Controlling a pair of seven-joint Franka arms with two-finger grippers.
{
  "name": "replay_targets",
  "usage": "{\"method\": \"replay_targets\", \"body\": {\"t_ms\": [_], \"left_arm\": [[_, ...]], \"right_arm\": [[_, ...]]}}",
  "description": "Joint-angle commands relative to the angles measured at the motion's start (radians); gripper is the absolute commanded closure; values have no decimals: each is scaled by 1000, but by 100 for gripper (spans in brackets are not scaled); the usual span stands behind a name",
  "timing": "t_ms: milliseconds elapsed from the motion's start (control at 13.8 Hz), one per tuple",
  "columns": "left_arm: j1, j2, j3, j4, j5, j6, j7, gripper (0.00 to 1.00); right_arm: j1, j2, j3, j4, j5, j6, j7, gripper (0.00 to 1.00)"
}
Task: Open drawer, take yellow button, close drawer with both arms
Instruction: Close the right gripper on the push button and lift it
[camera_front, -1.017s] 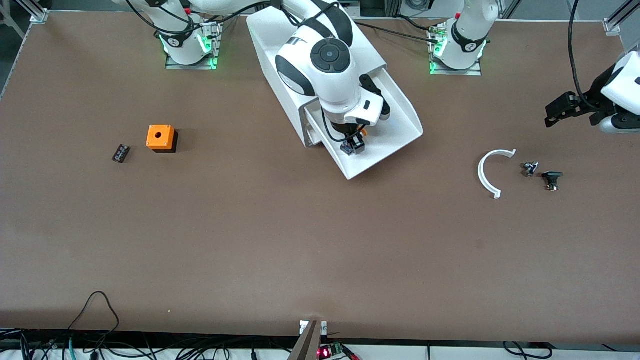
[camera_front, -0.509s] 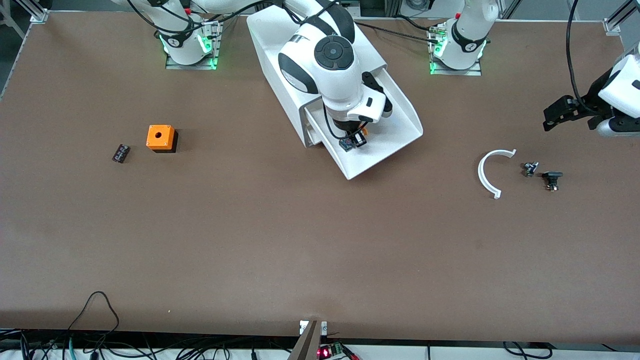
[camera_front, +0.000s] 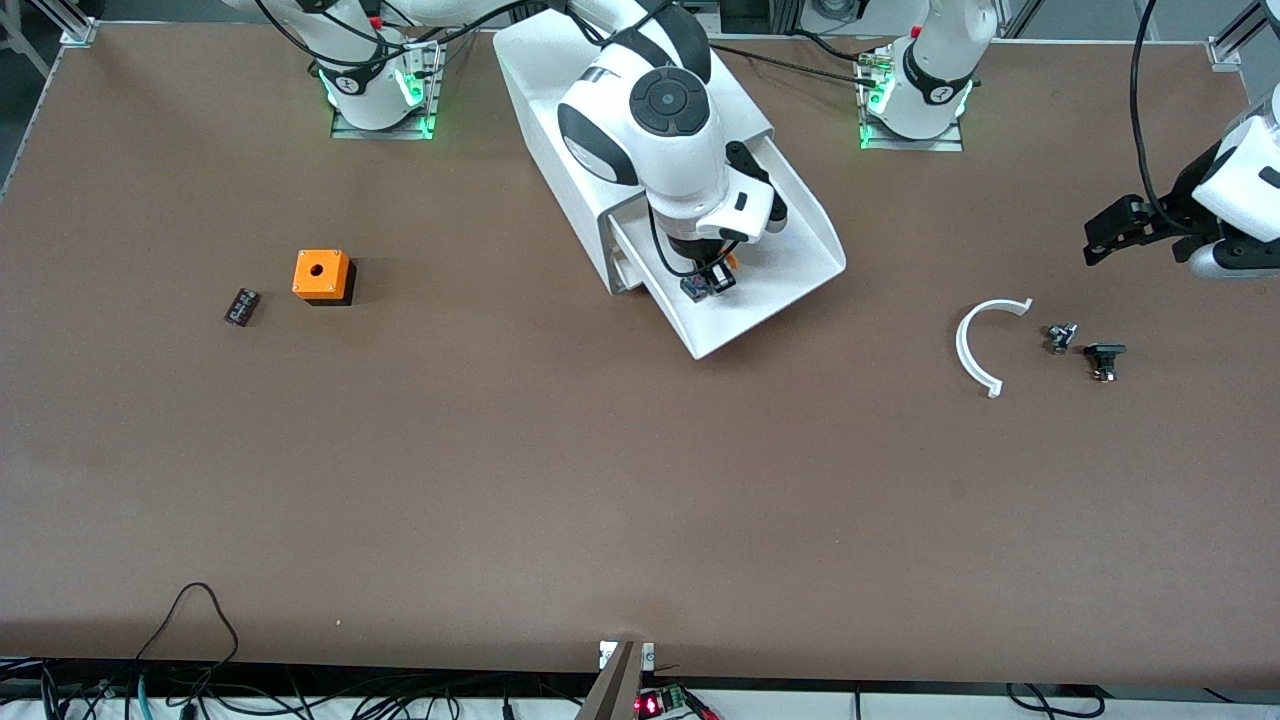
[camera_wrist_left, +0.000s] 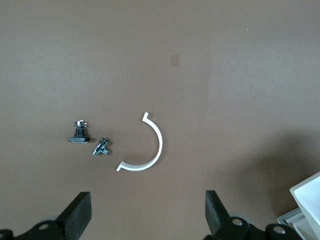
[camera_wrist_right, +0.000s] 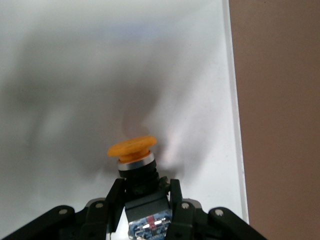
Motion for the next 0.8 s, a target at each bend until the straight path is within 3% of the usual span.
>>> {"method": "replay_targets", "body": {"t_ms": [0,291,726], "left_arm": [[-10,14,4,7,26,23,-13,0],[-10,24,4,-1,25,43,-13,0],[-16,66,3,-54,12,144,-14,0]], "right_arm": [[27,-13,2,28,-12,24,87,82],[12,-49,-2,28,-5,61,185,82],[-100,-141,-7,-10,2,49,228,83]]}}
